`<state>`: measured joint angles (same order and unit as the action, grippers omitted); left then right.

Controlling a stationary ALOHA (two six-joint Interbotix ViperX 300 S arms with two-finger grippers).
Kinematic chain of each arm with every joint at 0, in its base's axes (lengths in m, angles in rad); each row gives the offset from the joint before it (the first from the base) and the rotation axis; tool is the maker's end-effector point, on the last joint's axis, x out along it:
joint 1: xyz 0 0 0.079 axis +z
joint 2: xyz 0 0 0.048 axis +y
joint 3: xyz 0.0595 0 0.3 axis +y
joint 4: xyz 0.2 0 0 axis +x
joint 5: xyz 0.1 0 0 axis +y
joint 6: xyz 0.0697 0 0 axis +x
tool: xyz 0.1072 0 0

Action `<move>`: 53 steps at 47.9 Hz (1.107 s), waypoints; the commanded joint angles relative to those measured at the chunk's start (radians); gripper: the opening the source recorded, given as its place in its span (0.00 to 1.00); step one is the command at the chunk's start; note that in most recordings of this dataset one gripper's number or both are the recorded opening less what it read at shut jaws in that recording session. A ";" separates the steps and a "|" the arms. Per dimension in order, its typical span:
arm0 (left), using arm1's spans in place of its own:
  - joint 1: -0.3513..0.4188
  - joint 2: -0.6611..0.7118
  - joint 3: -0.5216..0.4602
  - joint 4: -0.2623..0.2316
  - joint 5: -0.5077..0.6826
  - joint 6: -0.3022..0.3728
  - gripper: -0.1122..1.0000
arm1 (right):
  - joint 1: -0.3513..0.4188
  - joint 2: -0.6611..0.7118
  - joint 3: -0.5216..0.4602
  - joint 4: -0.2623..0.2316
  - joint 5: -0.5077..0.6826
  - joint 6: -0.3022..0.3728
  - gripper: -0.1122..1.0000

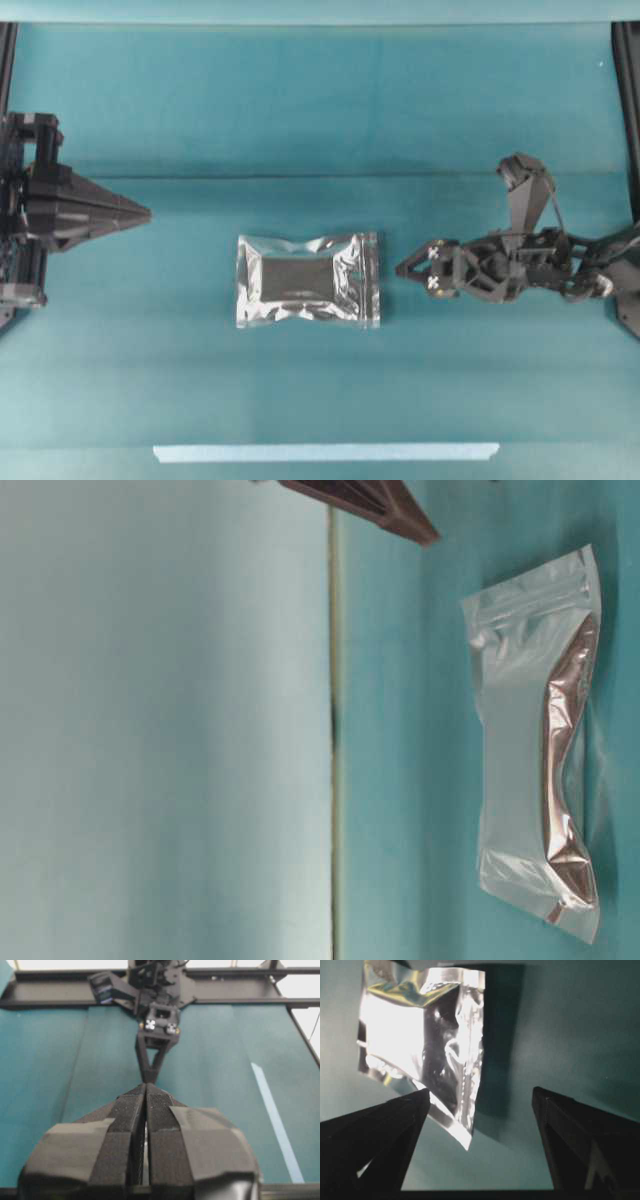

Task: Hand over the silver zip bag and make it stand upright.
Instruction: 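Lower the right gripper and close it on the bag's right edge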

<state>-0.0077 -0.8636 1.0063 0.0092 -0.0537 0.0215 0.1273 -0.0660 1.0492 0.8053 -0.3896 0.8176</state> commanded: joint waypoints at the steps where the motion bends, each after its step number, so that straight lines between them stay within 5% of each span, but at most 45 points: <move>1: -0.002 0.002 -0.025 0.002 0.002 -0.002 0.10 | 0.012 0.040 -0.026 -0.008 -0.043 0.037 0.92; 53: -0.002 -0.041 -0.014 0.002 0.064 0.000 0.10 | -0.002 0.258 -0.190 -0.014 -0.051 0.064 0.92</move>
<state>-0.0077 -0.9066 1.0078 0.0092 0.0153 0.0199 0.1289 0.1672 0.8790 0.7946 -0.4372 0.8728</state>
